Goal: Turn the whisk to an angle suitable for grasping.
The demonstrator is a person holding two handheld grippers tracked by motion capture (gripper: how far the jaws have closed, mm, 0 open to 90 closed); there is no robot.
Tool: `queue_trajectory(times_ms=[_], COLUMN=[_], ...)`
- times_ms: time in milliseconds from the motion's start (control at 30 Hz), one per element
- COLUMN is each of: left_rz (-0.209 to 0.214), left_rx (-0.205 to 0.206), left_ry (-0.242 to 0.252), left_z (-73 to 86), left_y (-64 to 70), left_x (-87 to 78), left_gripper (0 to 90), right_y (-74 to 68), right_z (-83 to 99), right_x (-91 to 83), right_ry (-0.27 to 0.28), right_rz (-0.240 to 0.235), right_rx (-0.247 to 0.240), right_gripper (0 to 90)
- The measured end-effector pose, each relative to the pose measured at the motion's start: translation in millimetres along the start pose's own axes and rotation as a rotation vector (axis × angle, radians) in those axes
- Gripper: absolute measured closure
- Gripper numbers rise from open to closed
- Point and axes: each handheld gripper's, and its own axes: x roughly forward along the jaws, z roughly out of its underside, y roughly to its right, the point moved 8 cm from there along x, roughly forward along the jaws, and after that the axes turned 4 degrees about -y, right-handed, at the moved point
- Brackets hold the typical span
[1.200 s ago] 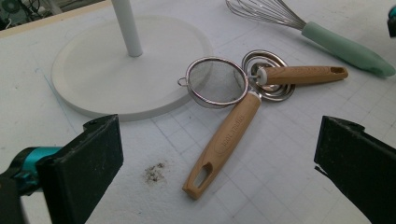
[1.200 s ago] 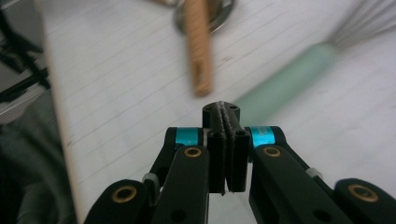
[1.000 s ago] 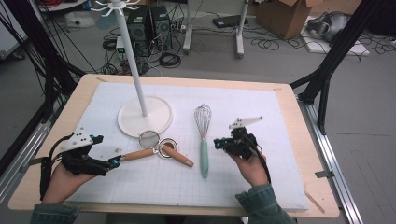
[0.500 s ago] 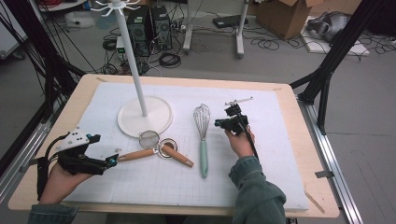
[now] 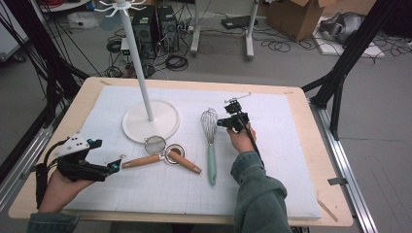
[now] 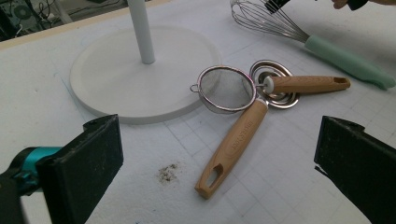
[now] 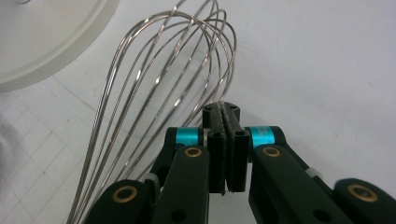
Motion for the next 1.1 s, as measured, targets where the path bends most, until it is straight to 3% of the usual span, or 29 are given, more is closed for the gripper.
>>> queue_trajectory(times_ms=[233,400,733,1100], left_rz=[-0.003,0.0,0.002,-0.002], left_rx=[0.001,0.002,0.003,0.007], left_ry=[0.0,-0.002,0.001,0.003], left_z=[0.1,0.1,-0.6,-1.3], left_y=[-0.7,0.2,0.7,0.3], left_x=[-0.6,0.0,-0.1,-0.9], left_gripper=[1.7,1.8,1.7,1.7], right_y=[-9.5,-14.2,-38.5,-52.1], right_z=[-13.7,-12.0,-15.4,-20.9], right_x=[4.4,11.7,24.4,28.6], right_ry=[0.008,-0.013,-0.017,0.004], right_rz=[-0.014,-0.028,-0.069,-0.105], right_rx=[-0.048,-0.062,-0.099,-0.126], right_gripper=[89.4,89.4,89.4,89.4])
